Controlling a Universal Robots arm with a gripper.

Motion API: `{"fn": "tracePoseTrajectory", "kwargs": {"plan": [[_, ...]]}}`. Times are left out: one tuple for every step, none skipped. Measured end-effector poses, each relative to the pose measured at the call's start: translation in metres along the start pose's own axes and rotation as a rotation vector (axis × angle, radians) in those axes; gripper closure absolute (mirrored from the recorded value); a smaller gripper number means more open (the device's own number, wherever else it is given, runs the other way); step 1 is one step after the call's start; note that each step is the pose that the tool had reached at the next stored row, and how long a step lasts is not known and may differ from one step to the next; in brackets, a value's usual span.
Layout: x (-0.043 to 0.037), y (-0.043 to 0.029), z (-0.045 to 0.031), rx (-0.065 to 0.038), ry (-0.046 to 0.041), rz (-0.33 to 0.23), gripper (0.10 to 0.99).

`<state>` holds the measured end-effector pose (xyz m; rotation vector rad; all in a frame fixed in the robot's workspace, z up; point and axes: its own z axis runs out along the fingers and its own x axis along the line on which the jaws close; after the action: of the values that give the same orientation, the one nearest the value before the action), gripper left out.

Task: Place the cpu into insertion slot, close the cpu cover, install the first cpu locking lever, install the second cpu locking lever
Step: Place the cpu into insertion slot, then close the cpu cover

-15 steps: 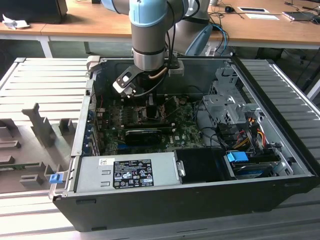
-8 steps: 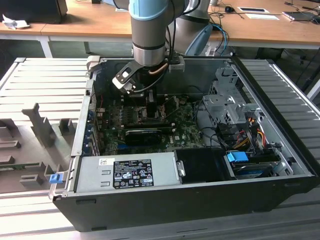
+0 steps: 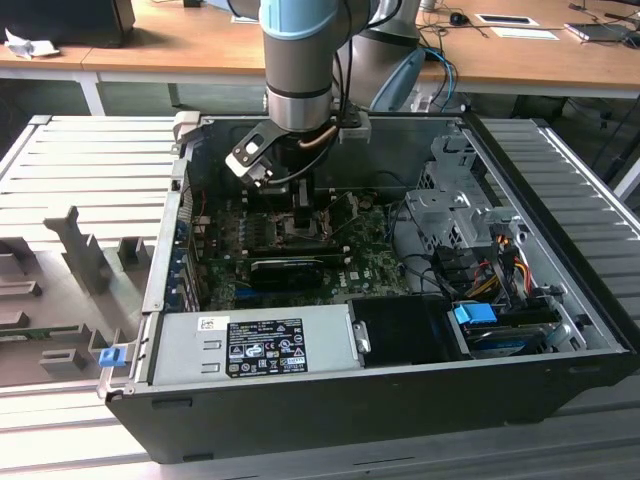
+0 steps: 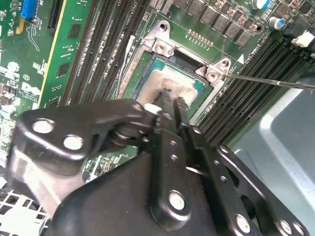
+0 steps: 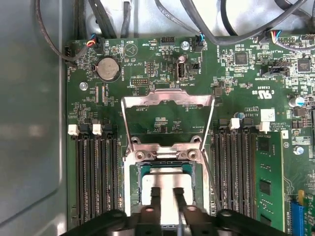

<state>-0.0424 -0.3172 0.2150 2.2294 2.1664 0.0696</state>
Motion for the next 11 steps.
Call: {"fn": "tracePoseTrajectory", "kwargs": {"plan": [[0.0000, 0.0001, -0.0010, 0.000, 0.0001, 0.000, 0.925], [0.0000, 0.0001, -0.0021, 0.000, 0.0001, 0.000, 0.980], [0.0001, 0.0001, -0.0024, 0.000, 0.0001, 0.000, 0.980], [0.0001, 0.0002, -0.0027, 0.000, 0.0001, 0.000, 0.980], [0.0001, 0.0002, -0.0028, 0.000, 0.0003, 0.000, 0.980], [0.0000, 0.0006, -0.0029, 0.001, 0.0002, 0.000, 0.980], [0.0000, 0.0012, -0.0029, 0.002, -0.0001, 0.000, 0.980], [0.0000, 0.0021, -0.0028, 0.003, 0.0000, 0.000, 0.980], [0.0002, 0.0100, -0.0032, 0.017, -0.0004, 0.000, 0.980], [0.0004, 0.0109, -0.0141, 0.017, -0.0001, 0.000, 0.980], [0.0005, 0.0116, -0.0253, 0.017, -0.0004, 0.000, 0.980]]}}
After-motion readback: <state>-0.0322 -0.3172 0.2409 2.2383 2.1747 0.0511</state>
